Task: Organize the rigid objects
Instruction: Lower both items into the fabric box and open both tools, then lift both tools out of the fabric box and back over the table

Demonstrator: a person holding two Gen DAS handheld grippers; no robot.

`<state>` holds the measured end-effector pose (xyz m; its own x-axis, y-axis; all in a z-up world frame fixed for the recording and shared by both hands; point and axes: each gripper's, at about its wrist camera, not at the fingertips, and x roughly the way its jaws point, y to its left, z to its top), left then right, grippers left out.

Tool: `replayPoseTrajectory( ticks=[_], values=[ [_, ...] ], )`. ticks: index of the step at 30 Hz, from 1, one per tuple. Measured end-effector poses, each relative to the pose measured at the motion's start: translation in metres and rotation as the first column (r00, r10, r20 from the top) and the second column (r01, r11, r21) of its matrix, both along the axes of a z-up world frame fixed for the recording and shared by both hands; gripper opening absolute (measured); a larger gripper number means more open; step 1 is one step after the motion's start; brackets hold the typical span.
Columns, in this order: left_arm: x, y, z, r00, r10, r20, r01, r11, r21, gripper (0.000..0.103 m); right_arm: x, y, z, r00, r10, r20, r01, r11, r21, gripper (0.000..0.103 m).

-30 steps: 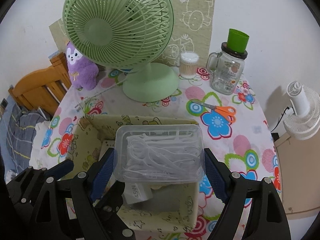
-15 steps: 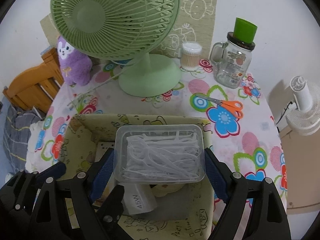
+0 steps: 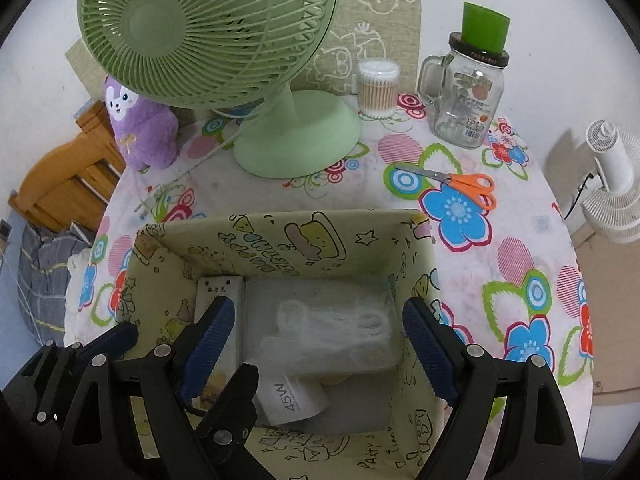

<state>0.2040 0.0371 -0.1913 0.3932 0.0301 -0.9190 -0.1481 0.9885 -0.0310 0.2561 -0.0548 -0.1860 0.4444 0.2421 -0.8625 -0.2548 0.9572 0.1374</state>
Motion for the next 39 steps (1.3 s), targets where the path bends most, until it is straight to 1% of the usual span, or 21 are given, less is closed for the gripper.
replayPoseTrajectory(
  ticks=[2,12,22,31,39],
  values=[
    [-0.001,-0.001,0.001,1.0,-0.001,0.001,0.001,1.0,0.002,0.092,-0.001,-0.001,0.001,1.0,-0.002,-0.001,0.002,1.0,0.002,0.093],
    [-0.012,-0.004,0.013,1.0,-0.016,0.025,0.016,1.0,0.015,0.093,-0.012,-0.003,0.01,1.0,0.011,-0.003,-0.011,1.0,-0.01,0.093],
    [-0.029,-0.014,0.028,0.998,-0.033,0.053,0.031,0.999,0.03,0.095,-0.032,-0.014,0.029,0.999,0.005,0.047,-0.004,1.0,-0.025,0.093],
    [-0.049,-0.027,0.044,0.996,-0.045,0.081,0.042,0.998,0.045,0.095,-0.054,-0.026,0.044,0.997,-0.004,0.072,0.006,1.0,-0.025,0.093],
    [-0.067,-0.038,0.06,0.993,-0.057,0.106,0.052,0.998,0.047,0.095,-0.077,-0.041,0.061,0.994,-0.012,0.109,0.012,1.0,0.001,0.093]
  ],
)
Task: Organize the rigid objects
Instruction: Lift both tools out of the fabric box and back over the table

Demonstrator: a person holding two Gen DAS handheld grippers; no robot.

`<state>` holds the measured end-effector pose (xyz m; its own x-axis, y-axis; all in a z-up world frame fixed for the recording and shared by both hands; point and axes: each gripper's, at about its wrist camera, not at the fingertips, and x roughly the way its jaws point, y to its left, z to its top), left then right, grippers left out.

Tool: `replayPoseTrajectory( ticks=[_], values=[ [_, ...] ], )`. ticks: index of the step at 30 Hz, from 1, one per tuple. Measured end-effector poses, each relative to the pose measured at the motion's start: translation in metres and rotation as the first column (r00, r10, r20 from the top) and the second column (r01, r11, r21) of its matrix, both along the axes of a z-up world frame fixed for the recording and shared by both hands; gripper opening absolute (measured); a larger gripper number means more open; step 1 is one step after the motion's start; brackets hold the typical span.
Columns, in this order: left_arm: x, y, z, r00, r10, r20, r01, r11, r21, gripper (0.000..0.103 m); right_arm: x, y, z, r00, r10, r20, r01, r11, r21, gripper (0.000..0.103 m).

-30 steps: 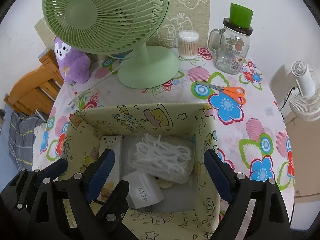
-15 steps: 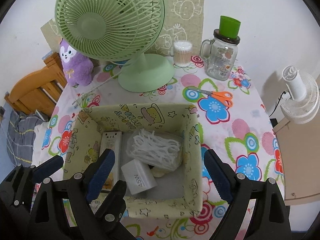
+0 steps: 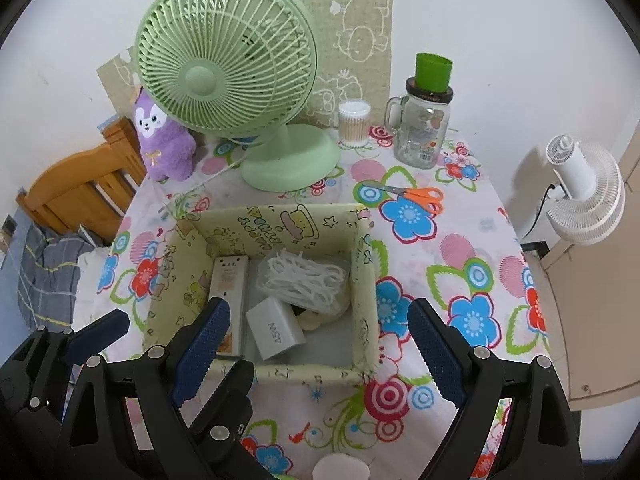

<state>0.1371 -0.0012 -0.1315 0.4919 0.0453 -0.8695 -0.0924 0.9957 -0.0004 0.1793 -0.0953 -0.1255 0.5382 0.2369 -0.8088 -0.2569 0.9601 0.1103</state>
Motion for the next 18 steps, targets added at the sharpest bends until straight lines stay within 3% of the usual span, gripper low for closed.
replayPoseTrajectory(
  ticks=[18],
  values=[
    [-0.036,-0.005,0.018,1.0,-0.004,0.026,0.004,1.0,0.012,0.095,-0.041,-0.016,0.023,0.998,0.02,0.053,-0.02,1.0,0.005,0.093]
  ],
)
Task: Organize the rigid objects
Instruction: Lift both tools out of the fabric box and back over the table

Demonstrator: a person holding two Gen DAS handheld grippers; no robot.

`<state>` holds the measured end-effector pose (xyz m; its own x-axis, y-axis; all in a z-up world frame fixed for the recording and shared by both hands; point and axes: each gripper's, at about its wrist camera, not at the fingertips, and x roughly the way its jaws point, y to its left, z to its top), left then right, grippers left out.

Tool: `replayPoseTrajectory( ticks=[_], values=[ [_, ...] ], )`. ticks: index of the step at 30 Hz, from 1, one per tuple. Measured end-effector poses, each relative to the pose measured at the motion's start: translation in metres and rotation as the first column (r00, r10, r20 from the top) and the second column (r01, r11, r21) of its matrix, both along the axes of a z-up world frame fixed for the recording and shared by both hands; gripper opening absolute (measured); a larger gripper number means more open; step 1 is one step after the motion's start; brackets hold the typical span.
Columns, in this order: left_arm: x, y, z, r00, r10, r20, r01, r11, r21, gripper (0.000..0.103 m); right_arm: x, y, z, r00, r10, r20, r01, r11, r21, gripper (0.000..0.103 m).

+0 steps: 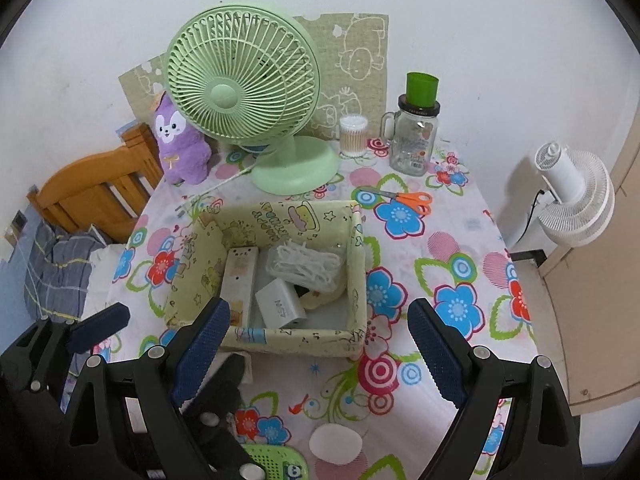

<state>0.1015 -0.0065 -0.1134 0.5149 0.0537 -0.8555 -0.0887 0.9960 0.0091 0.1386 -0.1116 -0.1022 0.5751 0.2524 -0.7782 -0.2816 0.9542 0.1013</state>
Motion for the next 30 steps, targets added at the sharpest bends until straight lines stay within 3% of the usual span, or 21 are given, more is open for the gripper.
replayPoseTrajectory(
  ticks=[17,30],
  values=[
    [-0.02,0.007,0.002,0.999,-0.027,0.028,0.027,1.0,-0.005,0.095,-0.021,-0.021,0.004,1.0,0.005,0.015,-0.005,1.0,0.027,0.092],
    [-0.029,0.013,-0.028,1.0,-0.025,0.004,0.025,0.999,-0.03,0.095,-0.033,-0.031,-0.033,0.999,-0.042,-0.012,0.042,0.999,0.016,0.092]
  ],
)
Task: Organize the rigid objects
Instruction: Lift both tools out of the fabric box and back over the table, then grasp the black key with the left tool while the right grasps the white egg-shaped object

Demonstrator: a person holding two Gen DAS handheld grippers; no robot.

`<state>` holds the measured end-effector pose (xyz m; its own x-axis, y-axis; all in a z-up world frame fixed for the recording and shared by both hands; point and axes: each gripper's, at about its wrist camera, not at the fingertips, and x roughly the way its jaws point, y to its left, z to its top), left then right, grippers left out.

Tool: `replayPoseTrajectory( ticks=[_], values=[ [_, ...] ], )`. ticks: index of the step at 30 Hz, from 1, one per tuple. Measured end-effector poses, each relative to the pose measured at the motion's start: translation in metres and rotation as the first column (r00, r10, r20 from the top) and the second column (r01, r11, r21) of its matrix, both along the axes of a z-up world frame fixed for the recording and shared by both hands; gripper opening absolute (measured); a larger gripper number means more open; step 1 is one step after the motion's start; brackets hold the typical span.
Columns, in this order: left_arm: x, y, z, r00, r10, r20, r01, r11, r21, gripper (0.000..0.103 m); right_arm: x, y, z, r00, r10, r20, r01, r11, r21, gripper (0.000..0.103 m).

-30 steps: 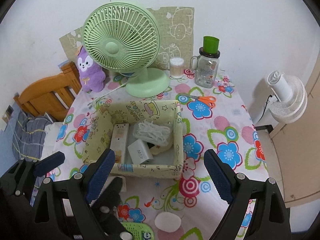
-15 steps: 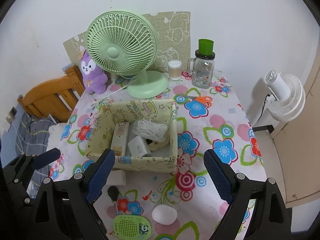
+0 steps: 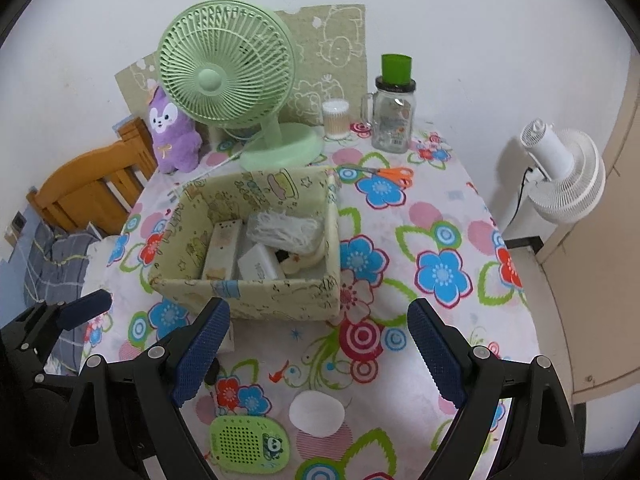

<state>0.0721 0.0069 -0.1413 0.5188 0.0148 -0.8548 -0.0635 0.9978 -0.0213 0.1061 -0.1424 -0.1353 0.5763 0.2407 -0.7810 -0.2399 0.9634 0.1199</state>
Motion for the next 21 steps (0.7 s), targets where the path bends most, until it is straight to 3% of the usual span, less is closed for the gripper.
replayPoseTrajectory(
  ticks=[6,21],
  values=[
    [-0.005,0.006,-0.023,0.999,0.028,-0.025,-0.027,0.999,0.029,0.095,-0.003,0.003,-0.023,0.999,0.001,-0.039,-0.001,1.0,-0.004,0.092],
    [-0.012,0.023,-0.079,0.991,0.048,-0.121,-0.046,0.999,0.02,0.094,-0.016,0.012,-0.073,0.994,-0.032,-0.102,0.029,0.999,-0.035,0.092]
  ],
)
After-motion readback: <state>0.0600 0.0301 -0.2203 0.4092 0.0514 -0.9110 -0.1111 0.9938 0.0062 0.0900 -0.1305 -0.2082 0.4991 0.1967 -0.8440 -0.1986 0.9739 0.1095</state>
